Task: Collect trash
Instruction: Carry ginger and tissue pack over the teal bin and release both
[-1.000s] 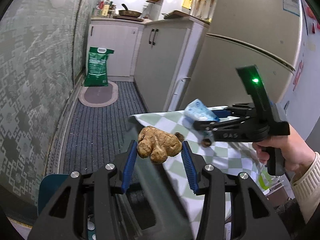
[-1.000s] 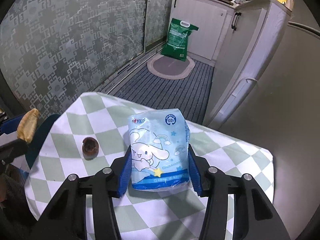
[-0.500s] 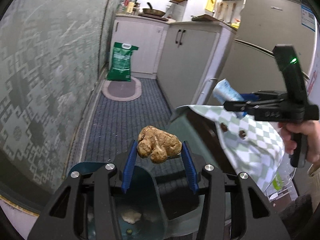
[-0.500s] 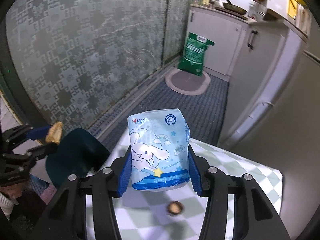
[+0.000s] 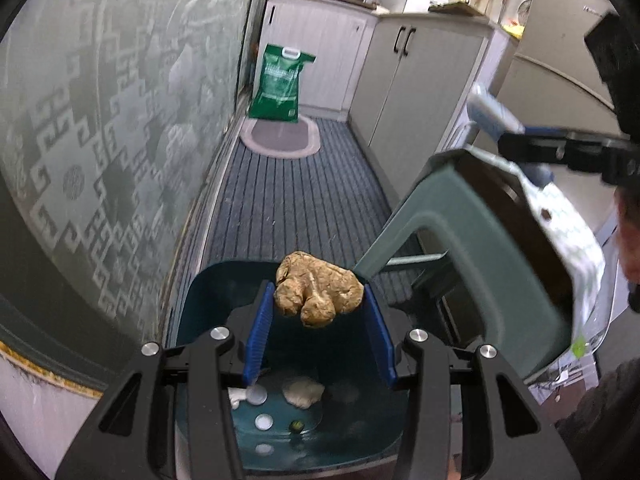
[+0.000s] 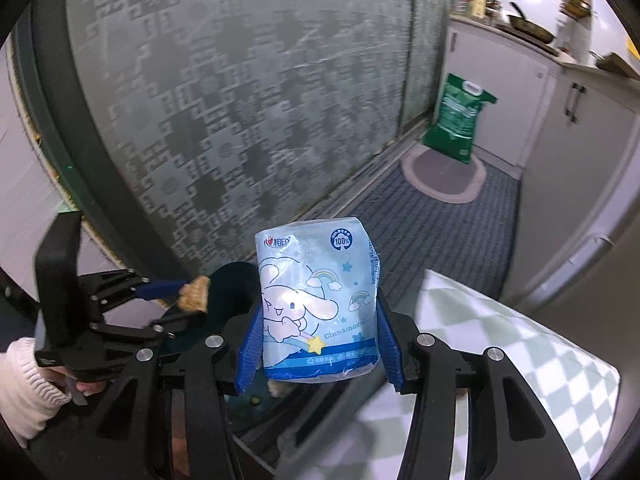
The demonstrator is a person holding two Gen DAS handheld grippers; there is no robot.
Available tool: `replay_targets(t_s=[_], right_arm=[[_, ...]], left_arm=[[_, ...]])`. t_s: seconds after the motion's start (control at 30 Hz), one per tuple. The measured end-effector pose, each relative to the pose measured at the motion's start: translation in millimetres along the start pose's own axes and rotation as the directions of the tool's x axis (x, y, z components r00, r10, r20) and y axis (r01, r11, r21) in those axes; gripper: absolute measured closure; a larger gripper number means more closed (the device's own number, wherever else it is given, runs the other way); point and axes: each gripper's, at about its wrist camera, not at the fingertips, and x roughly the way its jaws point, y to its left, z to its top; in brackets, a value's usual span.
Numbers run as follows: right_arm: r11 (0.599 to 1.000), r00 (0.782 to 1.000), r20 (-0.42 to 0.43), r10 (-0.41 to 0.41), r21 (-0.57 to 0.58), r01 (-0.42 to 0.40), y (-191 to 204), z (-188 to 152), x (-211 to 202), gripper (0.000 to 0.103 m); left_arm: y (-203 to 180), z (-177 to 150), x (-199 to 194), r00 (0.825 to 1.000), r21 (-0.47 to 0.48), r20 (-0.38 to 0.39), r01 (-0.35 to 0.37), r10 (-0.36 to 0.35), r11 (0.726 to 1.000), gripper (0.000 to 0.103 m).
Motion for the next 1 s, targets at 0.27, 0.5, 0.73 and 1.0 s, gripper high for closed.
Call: replay_targets(t_s=[0.27, 0.5, 0.73, 1.0], right_arm=[[0.997, 0.997, -0.053, 0.049, -0.055, -0.052, 38.1, 6.4, 29.5, 0.052], [0.995, 0.994, -0.093, 0.062, -0.074, -0.069, 55.9, 8.9, 47.9, 0.052], [0.994, 0.989, -0.135, 0.064, -0.08, -0.075, 66.6, 4.5, 65.4, 0.052], [0.993, 0.977, -0.207, 0.057, -0.09, -0.077, 80.0, -9.0, 91.5, 0.052]], left_arm=[[28.0, -20.0, 15.1, 0.996, -0.015, -0.078, -0.042, 0.041, 0.999, 0.055], [46.4, -27.1, 20.1, 0.991, -0.041, -0.121, -0.058, 0.052, 0.997, 0.055], [49.9, -26.9, 7.8, 0.994, -0.044, -0.096, -0.051, 0.047, 0.998, 0.055], [50.9, -18.2, -21.6, 0.999, -0.073, 0.006, -0.034, 0.035, 0.997, 0.058]])
